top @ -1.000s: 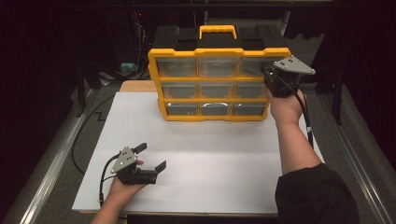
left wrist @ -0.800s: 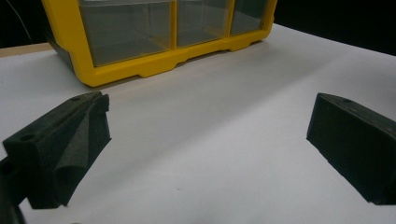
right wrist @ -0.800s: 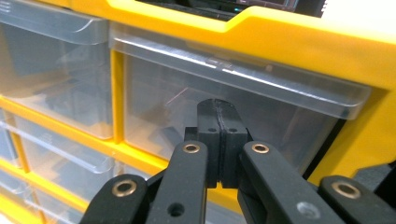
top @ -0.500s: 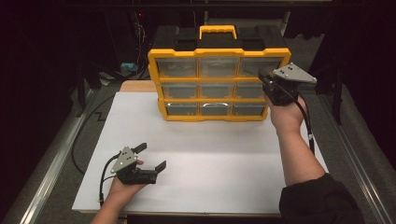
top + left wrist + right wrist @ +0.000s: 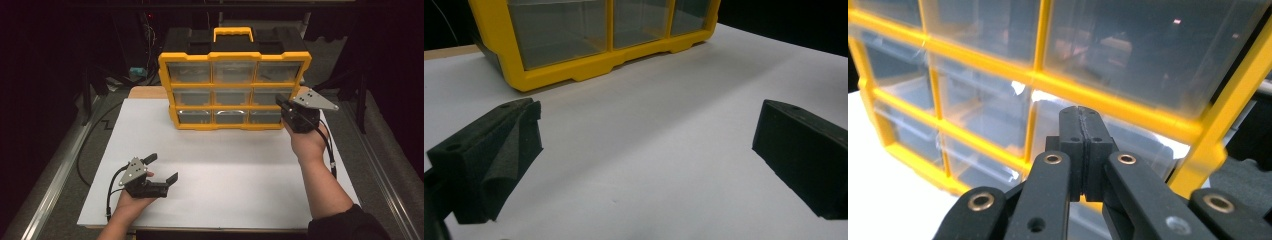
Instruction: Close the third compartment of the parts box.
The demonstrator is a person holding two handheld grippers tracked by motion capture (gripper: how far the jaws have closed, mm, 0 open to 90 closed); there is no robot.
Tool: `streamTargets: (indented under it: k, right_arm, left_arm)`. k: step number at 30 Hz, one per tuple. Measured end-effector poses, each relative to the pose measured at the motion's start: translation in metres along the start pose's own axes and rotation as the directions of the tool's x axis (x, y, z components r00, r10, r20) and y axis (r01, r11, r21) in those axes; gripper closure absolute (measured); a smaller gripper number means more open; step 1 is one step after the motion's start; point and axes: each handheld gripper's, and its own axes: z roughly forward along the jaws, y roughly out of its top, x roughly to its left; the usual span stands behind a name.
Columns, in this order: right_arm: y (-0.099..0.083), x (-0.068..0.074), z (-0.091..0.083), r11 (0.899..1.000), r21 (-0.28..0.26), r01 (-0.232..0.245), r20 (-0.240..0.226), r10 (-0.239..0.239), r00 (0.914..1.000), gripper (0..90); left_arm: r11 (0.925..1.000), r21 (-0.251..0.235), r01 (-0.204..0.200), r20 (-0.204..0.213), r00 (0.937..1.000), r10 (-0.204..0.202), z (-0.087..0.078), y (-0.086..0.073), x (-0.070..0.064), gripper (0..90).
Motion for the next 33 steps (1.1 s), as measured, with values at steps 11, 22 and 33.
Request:
streamTargets:
  k: [11,22,33]
  right_arm:
    - [-0.053,0.014,-0.003,0.997,0.065,-0.034,-0.041,0.037,0.9985,90.0]
    - [-0.1,0.025,-0.025,0.992,0.095,-0.081,-0.075,0.088,0.9933,90.0]
    - [-0.146,0.029,-0.061,0.982,0.137,-0.127,-0.084,0.139,0.9867,90.0]
  left_arm:
    - [1.0,0.002,0.0,-0.001,1.0,0.0,0.0,0.0,0.001,0.6]
    - [1.0,0.003,0.001,0.0,1.0,-0.001,0.0,0.0,0.001,0.5]
    - [1.0,0.0,0.002,-0.004,1.0,-0.002,-0.001,0.0,0.0,0.5]
